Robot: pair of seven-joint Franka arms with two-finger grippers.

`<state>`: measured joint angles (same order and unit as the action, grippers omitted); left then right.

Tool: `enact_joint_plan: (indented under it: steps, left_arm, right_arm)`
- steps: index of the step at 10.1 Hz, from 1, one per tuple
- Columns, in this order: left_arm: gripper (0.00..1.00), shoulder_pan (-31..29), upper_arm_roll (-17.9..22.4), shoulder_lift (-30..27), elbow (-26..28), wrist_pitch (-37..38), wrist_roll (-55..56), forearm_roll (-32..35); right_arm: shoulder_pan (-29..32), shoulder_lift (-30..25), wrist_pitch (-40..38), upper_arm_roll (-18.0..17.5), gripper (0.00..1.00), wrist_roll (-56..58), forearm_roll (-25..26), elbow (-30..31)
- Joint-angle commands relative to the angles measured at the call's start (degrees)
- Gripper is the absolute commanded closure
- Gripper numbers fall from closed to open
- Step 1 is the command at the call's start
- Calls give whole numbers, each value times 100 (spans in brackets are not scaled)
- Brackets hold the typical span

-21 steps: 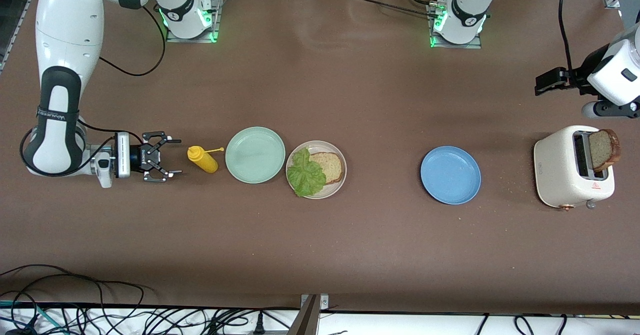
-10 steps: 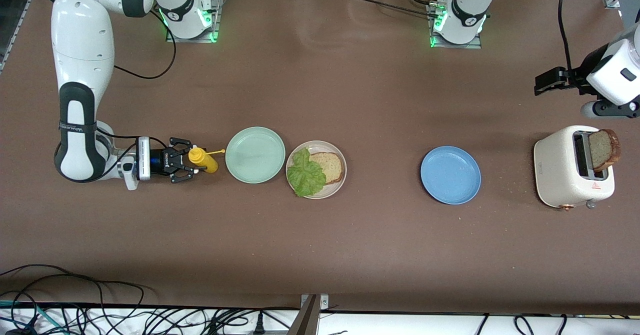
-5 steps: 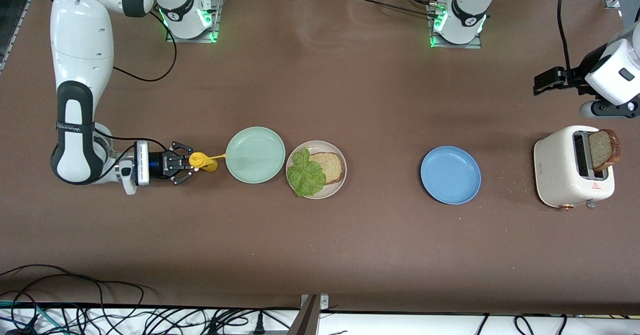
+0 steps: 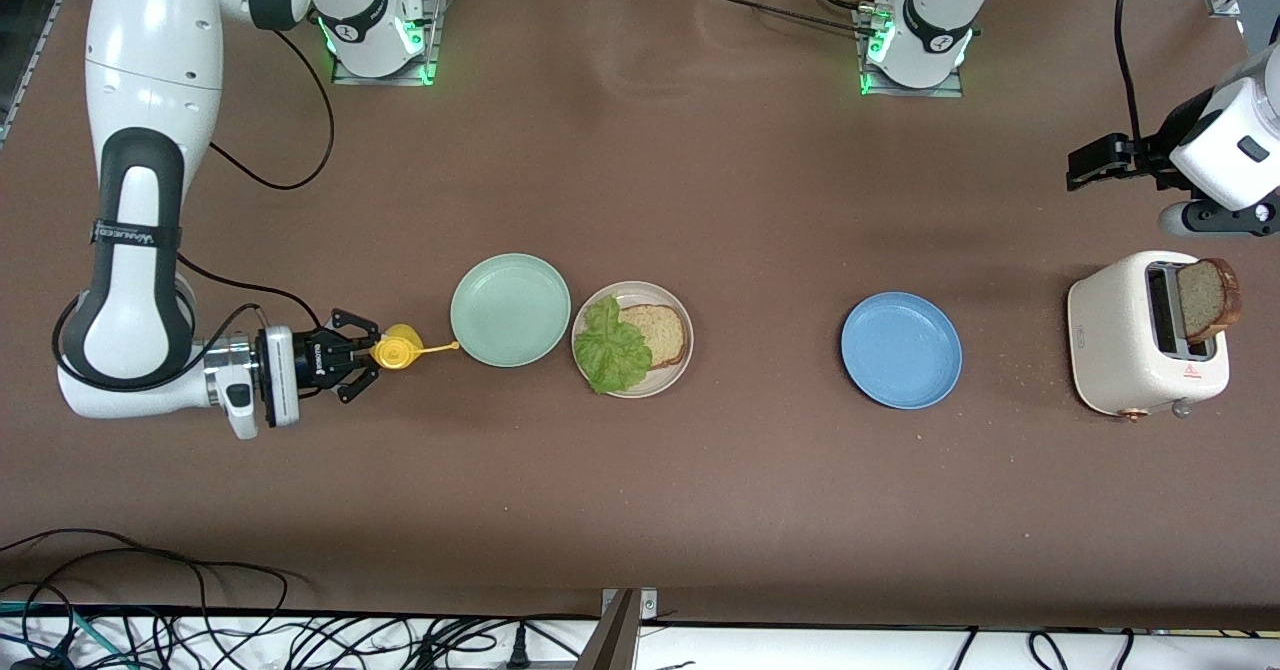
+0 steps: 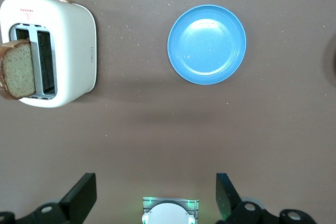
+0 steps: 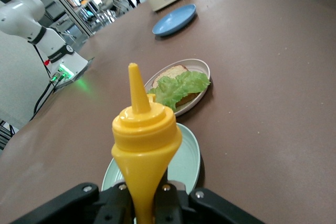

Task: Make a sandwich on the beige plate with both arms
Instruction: 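Grasp the mustard bottle with the right gripper and lift it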

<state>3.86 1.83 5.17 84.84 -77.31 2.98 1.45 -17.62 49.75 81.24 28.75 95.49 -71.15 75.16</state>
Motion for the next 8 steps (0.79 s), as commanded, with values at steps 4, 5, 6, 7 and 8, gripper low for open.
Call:
enact_joint_plan:
  steps: [4, 5, 6, 7, 8]
  left_arm:
    - [0, 27, 10, 37, -126, 102, 18, 5]
    - [0, 27, 10, 37, -126, 102, 18, 5]
    - [0, 27, 10, 37, -134, 102, 18, 5]
    - [0, 27, 10, 37, -126, 102, 18, 5]
    - [0, 27, 10, 37, -126, 94, 18, 5]
  right_arm:
    - [-1040, 17, 902, 96, 100, -2740, 1915, -940]
    - [-1199, -18, 911, 87, 100, -3321, 2407, -1168]
    - [-1392, -27, 911, 96, 100, -3796, 2830, -1318]
    - [-1585, -36, 911, 96, 100, -4158, 3226, -1407]
    - [-1796, -36, 920, 105, 100, -4431, 3630, -1460]
